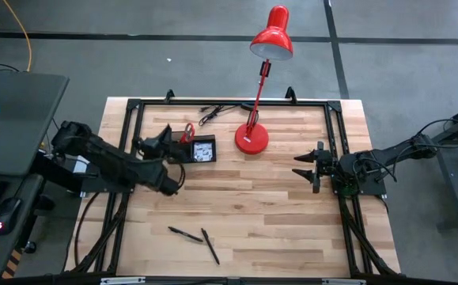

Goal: Pick and place office supplies into organizer
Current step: Put the black pen into the black desk organizer

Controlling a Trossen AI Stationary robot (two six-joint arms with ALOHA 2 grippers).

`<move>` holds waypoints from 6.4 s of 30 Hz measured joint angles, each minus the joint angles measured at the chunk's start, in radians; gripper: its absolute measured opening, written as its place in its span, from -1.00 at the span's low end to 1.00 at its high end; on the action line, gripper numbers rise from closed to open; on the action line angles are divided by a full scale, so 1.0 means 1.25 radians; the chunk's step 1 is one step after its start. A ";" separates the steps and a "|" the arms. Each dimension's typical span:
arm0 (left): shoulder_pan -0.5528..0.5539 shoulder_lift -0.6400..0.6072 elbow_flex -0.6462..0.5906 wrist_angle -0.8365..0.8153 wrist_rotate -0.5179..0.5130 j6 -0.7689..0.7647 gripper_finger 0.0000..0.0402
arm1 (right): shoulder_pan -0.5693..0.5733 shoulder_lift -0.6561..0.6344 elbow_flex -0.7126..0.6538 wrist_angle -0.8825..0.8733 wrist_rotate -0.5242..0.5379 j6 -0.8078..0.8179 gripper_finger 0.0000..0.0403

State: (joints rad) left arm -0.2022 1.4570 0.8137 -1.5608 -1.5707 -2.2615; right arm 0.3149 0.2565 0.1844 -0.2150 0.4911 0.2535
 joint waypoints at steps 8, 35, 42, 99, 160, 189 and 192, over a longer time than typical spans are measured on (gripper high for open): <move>0.106 -0.013 0.066 0.086 -0.001 0.137 -0.94 | 0.000 -0.002 0.000 -0.025 0.001 0.000 0.07; 0.263 0.112 0.020 0.421 0.001 0.318 -0.94 | 0.000 -0.001 0.000 -0.043 -0.002 0.000 0.07; 0.262 0.115 -0.025 0.449 0.003 0.295 -0.92 | 0.000 -0.001 0.000 -0.044 -0.002 0.000 0.07; -0.155 0.034 0.070 0.522 0.261 0.707 0.03 | 0.000 -0.001 0.000 -0.055 -0.002 0.000 0.07; -0.454 0.113 0.018 0.755 1.062 1.159 -0.06 | 0.000 -0.001 0.000 -0.079 -0.002 0.000 0.07; -0.336 0.158 0.020 0.769 1.184 1.224 -0.12 | 0.000 -0.001 0.000 -0.083 -0.008 0.000 0.07; -0.335 0.158 0.019 0.768 1.181 1.217 -0.24 | 0.000 -0.001 0.000 -0.083 -0.008 0.000 0.07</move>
State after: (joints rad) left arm -0.6212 1.6543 0.8379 -0.6006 -0.0940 -0.7406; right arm 0.3146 0.2558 0.1844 -0.3183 0.4816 0.2538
